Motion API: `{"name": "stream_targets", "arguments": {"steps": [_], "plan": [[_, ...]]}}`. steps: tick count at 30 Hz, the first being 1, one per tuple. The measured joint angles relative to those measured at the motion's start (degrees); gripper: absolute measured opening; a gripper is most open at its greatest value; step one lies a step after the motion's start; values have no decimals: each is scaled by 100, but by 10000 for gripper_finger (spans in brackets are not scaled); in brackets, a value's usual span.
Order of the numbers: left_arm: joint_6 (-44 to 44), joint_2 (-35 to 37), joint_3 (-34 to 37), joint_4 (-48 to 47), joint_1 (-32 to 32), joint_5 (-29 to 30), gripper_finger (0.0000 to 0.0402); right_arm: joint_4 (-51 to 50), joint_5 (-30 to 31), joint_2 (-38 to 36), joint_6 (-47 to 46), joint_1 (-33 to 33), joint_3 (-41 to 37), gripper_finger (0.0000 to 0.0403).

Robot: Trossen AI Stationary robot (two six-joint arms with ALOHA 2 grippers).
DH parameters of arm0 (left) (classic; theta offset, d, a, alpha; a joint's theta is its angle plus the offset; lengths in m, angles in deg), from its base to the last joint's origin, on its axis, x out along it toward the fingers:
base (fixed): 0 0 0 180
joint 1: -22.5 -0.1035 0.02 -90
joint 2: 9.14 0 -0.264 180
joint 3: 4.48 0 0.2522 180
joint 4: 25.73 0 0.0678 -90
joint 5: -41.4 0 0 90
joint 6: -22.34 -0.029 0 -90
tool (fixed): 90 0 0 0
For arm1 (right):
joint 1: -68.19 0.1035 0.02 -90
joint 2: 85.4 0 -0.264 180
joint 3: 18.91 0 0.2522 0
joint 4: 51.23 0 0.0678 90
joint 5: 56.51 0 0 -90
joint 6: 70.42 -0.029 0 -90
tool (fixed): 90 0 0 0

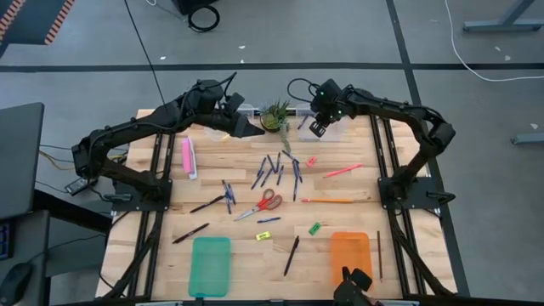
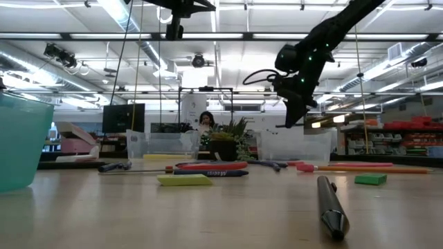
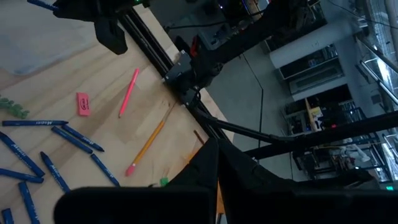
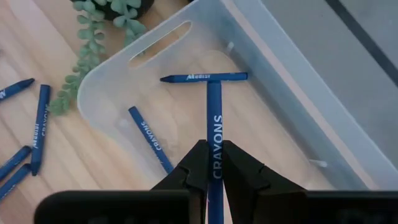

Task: Sort crayons/erasers/pens/pencils in bins
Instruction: Put the blue crayon into the right transparent bin, then put the black pen into the left transparent bin

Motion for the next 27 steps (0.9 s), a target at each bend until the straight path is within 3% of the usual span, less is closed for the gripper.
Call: {"name": "stream_targets", "arguments": {"steps": [4, 15, 27], "plan": [[2, 0, 0, -2, -2, 0, 24, 34, -4, 0, 5, 2, 0, 61], [-55, 0, 0, -159, -3, 162, 52, -97, 17, -141, -659, 21, 0, 154], [-195, -2, -2, -2817, 61, 876, 115, -481, -704, -1578, -2493, 824, 0, 158]]}}
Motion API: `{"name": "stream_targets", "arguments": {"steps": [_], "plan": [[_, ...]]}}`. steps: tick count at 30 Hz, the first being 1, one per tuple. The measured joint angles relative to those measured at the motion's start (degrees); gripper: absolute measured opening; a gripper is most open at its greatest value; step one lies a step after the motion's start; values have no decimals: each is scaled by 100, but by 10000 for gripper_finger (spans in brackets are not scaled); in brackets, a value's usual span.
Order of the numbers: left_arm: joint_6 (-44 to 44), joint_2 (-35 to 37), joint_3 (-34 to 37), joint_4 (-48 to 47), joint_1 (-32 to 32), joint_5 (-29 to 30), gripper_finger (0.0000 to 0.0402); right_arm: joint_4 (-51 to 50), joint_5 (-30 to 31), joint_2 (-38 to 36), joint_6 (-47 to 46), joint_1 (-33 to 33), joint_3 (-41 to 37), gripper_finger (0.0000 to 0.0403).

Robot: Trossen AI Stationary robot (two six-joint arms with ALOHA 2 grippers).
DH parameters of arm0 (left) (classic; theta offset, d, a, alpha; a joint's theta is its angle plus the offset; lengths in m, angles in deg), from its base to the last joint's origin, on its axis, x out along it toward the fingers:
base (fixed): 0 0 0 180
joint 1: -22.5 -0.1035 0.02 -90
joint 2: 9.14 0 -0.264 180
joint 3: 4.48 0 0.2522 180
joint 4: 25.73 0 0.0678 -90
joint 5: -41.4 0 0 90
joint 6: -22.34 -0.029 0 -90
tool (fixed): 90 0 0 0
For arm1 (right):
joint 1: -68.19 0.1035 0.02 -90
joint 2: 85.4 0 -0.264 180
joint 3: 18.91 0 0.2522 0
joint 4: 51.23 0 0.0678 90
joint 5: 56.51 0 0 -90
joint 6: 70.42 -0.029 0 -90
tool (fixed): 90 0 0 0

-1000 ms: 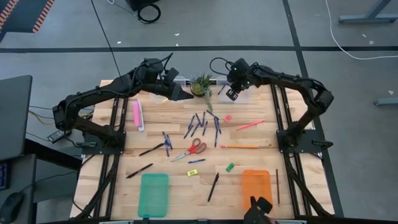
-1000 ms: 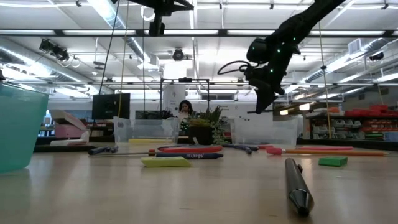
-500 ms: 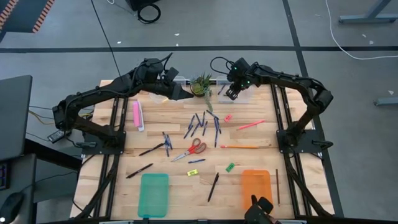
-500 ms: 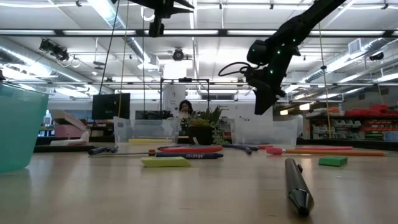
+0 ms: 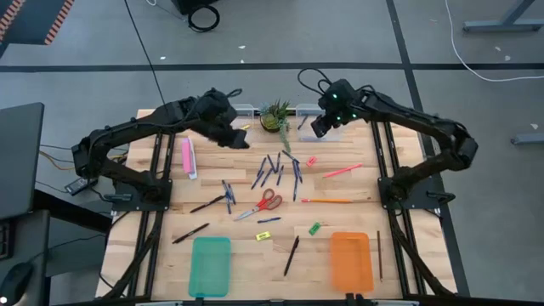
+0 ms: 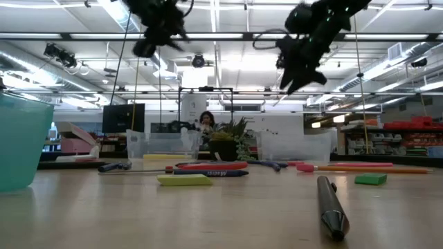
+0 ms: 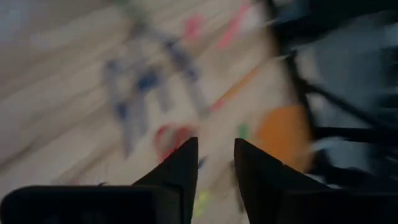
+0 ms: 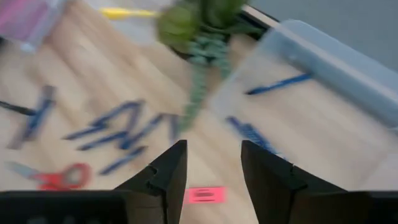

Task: Sort crayons/erasers/pens/pencils in bins
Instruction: Put the black pen into the left transparent bin

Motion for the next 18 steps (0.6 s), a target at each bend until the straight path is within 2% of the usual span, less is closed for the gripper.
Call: {"name": "stream_targets", "arguments": {"steps": [4, 7, 13, 18], "plan": [[334, -76, 0, -1510, 179, 803, 132, 39, -1, -349, -579, 518, 0, 158], [811, -187, 135, -2167, 305, 1040, 147, 37, 152, -481, -826, 912, 0, 158], [1041, -240, 707, -1948, 786, 805, 180, 35, 235, -508, -872, 1557, 0, 158], [258, -240, 1058, -1880, 1411, 713, 195, 20, 231, -508, -692, 1992, 0, 158]]}}
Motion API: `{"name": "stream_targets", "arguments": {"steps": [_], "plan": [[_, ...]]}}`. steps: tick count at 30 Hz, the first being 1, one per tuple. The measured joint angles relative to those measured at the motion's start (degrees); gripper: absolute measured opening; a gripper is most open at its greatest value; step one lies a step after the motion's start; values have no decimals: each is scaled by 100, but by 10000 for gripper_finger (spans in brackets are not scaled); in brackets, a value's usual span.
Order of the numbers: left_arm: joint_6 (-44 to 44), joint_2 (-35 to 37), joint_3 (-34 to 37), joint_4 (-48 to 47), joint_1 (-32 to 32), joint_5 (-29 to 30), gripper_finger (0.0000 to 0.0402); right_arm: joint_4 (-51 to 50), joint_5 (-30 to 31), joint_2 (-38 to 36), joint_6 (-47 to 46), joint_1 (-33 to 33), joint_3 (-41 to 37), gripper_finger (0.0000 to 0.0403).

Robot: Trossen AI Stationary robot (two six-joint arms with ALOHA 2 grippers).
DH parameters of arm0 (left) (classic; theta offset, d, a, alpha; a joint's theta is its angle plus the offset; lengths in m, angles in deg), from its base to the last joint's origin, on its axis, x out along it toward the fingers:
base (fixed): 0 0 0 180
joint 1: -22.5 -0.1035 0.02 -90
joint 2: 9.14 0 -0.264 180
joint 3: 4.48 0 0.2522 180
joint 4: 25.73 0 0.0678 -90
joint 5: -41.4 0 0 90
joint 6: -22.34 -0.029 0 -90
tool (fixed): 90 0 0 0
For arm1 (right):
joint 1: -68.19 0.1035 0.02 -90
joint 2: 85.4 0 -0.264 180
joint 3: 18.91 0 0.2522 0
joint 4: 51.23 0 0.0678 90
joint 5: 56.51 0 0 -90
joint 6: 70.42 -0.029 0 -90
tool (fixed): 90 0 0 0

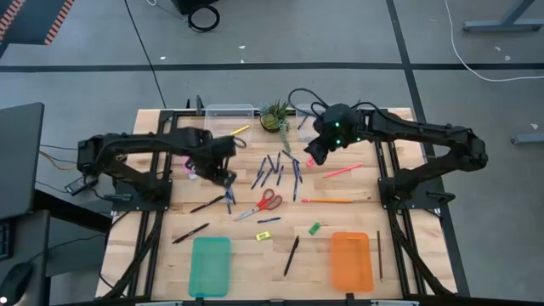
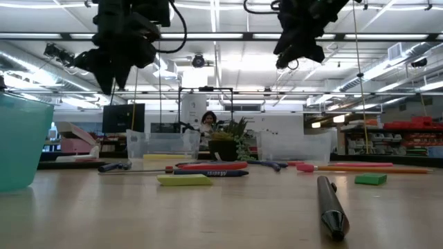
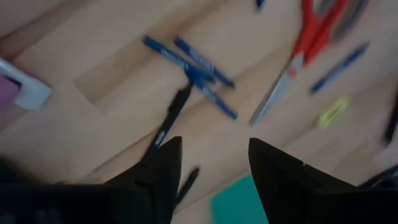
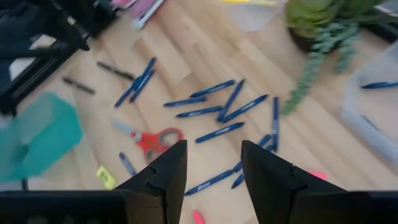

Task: Sort crayons/erasers/pens/pencils in bins
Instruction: Put the black pen into the left transparent bin

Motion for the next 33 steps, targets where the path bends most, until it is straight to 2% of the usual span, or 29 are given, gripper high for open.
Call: {"name": "stream_targets", "arguments": {"steps": [6, 11, 16, 19, 27, 33], "plan": [[-530, 0, 512, 244, 878, 159, 192, -20, -36, 0, 158, 409, 0, 158], [-297, 0, 927, 666, 1327, 393, 192, -20, -42, 0, 160, 655, 0, 158], [-162, 0, 1230, 882, 1474, 536, 192, -11, -44, 2, 162, 815, 0, 158], [-392, 0, 1415, 918, 1481, 586, 189, -9, -45, -1, 139, 896, 0, 158], [-954, 2, 1840, 1815, 1473, 823, 194, 13, -46, -31, 106, 1043, 2, 158], [-1524, 2, 2051, 1931, 1478, 1105, 194, 10, -46, -55, -69, 1089, 2, 158]]}}
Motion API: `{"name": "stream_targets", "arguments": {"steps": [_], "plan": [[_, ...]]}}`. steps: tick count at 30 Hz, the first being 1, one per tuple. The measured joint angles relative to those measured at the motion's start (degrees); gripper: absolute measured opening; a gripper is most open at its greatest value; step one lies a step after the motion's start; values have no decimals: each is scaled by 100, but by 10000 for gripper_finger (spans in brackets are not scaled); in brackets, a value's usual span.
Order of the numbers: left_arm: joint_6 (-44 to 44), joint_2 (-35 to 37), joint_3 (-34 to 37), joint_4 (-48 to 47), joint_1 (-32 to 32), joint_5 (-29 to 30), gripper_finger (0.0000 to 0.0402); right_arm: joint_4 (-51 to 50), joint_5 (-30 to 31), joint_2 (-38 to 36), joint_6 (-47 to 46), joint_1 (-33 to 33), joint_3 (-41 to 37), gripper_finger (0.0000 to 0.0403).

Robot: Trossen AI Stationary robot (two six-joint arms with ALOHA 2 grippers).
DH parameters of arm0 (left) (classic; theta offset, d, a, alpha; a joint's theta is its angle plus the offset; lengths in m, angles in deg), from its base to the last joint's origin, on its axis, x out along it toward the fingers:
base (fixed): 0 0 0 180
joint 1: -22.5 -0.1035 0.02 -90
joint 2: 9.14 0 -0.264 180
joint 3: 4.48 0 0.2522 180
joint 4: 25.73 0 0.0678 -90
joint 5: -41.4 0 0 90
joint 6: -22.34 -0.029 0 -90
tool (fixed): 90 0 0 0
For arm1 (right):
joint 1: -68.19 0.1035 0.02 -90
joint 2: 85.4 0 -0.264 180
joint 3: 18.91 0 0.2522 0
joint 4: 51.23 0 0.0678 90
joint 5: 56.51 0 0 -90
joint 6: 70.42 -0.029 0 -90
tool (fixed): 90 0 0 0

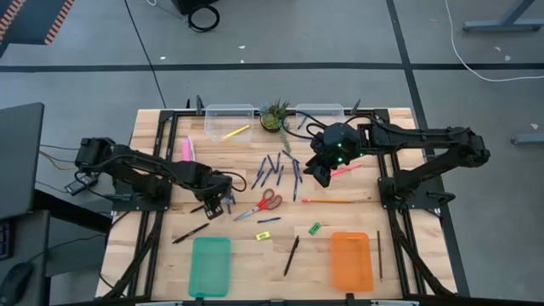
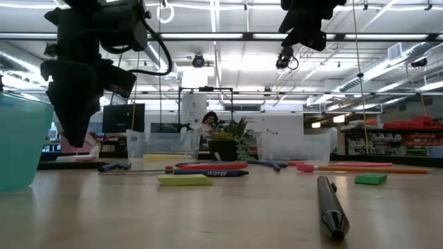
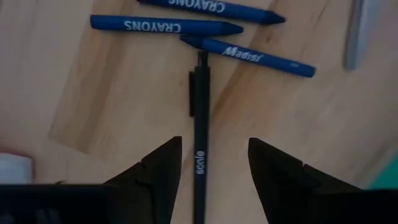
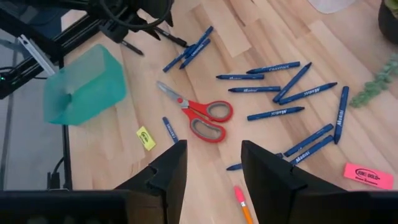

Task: Sort crayons/erasers/pens/pencils in bins
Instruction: Put the black pen into the left transparent bin

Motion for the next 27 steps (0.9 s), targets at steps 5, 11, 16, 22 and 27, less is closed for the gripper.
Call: {"name": "stream_targets", "arguments": {"steps": [5, 11, 16, 22, 27], "plan": [[-91, 0, 54, 269, 2, 112, 204, -2, -2, -25, -203, 50, 0, 158], [-236, 0, 54, 365, 36, 497, 220, -2, 0, -53, -358, 47, 0, 158], [-233, 0, 54, 368, 40, 542, 234, -2, -63, -156, -527, 62, 2, 158], [-77, -131, 54, 365, 42, 694, 249, 6, -38, -351, -450, 243, 2, 158], [372, -527, 58, 484, 42, 480, 256, -4, 24, -375, -454, 387, 4, 158]]}}
